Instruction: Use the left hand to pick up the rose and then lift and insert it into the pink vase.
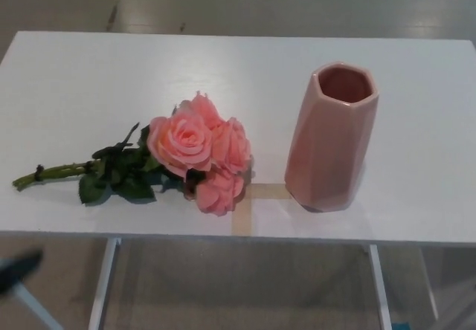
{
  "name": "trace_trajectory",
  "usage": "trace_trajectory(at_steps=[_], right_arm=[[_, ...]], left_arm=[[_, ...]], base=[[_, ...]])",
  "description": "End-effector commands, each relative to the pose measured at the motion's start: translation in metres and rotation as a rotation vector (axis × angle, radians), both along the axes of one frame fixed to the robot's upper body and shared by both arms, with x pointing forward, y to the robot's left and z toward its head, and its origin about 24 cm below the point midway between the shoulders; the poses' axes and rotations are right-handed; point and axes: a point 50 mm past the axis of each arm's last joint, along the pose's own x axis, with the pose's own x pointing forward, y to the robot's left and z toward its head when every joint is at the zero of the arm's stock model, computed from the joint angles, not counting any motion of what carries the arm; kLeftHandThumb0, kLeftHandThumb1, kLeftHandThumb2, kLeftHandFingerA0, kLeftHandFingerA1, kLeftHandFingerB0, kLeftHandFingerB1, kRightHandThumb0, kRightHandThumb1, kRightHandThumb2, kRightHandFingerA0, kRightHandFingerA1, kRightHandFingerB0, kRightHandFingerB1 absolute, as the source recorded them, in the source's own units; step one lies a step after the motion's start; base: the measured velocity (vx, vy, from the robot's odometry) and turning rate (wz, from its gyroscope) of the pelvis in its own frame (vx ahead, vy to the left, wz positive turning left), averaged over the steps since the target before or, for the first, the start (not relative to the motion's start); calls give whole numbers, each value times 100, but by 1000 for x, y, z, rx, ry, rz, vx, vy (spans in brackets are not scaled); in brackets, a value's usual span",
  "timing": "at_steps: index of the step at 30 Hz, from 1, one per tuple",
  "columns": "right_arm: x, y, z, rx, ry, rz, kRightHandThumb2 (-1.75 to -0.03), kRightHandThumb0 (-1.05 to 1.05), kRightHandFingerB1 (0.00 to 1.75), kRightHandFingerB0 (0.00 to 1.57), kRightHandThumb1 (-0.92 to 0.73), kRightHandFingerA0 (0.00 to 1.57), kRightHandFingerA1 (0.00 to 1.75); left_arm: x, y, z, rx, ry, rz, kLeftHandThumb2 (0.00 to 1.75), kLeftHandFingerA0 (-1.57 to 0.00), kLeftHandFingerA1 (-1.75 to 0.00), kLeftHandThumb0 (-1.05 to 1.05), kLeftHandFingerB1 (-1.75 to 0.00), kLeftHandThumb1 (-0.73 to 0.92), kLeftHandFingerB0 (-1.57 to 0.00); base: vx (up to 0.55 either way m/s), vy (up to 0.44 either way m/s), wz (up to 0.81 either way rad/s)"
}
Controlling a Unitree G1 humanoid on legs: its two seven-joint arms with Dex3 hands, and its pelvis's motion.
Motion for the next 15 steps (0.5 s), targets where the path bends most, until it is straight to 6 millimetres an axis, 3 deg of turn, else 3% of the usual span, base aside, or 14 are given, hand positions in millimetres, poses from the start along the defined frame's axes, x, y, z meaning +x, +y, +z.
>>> trace_trajectory(at_steps=[1, 4, 7, 8, 9, 12, 15], right_arm=[[0, -1, 1, -9, -11, 6, -59, -24, 46, 54, -65, 60, 50], [2, 0, 2, 2, -16, 1, -59, -24, 46, 54, -65, 58, 49], [2, 0, 2, 3, -17, 0, -59, -24, 46, 54, -65, 58, 49], [3, -1, 2, 1, -19, 6, -59, -24, 46, 54, -65, 58, 49], [3, -1, 2, 0, -20, 8, -59, -24, 46, 54, -65, 58, 49], [3, 0, 3, -1, -21, 15, -59, -24, 46, 54, -65, 58, 49], [3, 0, 2, -2, -20, 19, -59, -24, 46, 54, -65, 58, 49]], left_arm=[[29, -1, 27, 94, -207, 31, 73, -2, -24, -55, -32, 36, -10], [73, 0, 51, 248, -197, 20, 77, 0, -17, -60, -22, 39, -9], [80, 0, 53, 261, -191, 22, 77, 0, -17, -60, -22, 39, -9], [103, -1, 51, 304, -173, 22, 75, 0, -18, -55, -23, 36, -6], [114, -1, 51, 326, -165, 23, 75, 0, -18, -55, -23, 36, -6], [135, 0, 47, 353, -114, 32, 73, 0, -13, -54, -21, 36, -5], [142, 1, 46, 367, -102, 38, 73, 0, -13, -54, -21, 36, -5]], base=[[0, 0, 0], [0, 0, 0], [0, 0, 0], [0, 0, 0], [0, 0, 0], [0, 0, 0], [0, 0, 0]])
